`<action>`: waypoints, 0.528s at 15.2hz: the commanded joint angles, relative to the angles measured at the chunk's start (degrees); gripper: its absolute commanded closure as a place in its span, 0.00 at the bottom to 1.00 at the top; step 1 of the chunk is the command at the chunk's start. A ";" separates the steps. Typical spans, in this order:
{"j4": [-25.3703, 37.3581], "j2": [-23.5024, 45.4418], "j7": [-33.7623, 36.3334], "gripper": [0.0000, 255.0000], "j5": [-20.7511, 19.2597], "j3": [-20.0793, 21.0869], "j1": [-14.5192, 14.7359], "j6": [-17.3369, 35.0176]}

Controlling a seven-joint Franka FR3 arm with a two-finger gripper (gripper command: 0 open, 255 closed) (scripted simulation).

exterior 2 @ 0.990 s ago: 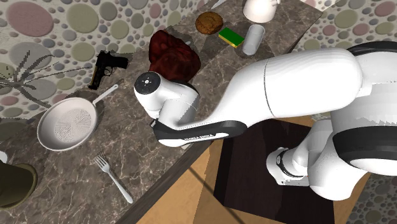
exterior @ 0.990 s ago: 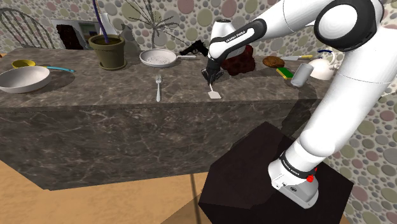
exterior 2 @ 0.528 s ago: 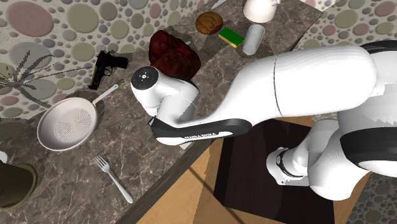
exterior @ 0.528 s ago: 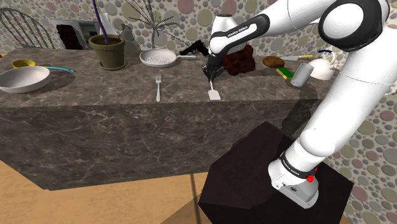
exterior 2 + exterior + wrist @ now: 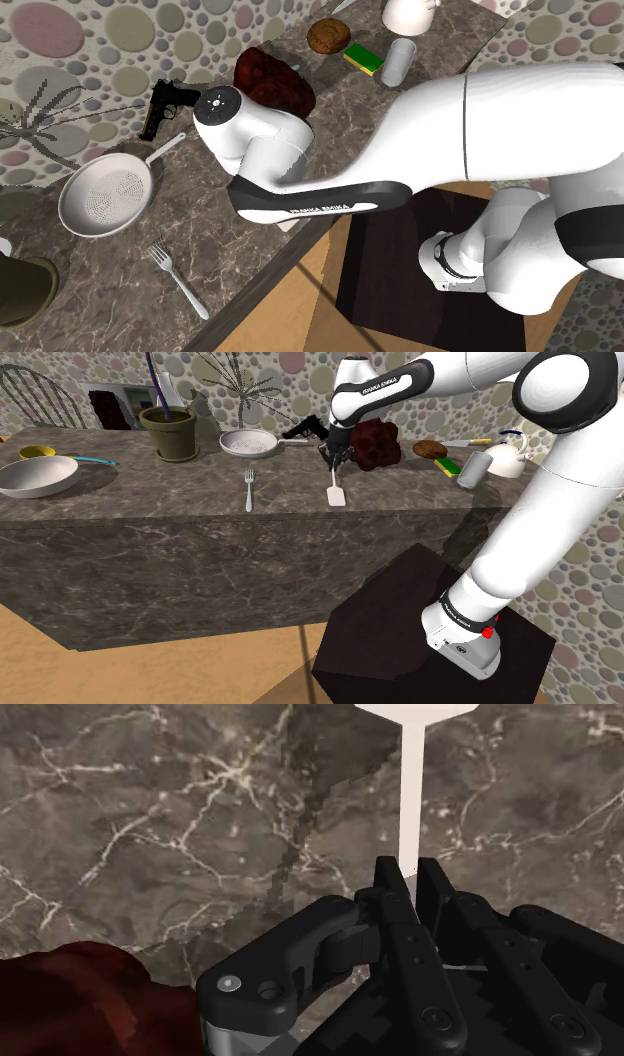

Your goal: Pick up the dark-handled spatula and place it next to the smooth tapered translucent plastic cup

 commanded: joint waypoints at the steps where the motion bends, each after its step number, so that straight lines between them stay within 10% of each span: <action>1: 0.69 -0.72 -0.22 1.00 0.10 -0.04 -0.07 -1.43; 8: 3.99 -2.51 -0.48 1.00 0.32 -0.01 -0.08 -6.51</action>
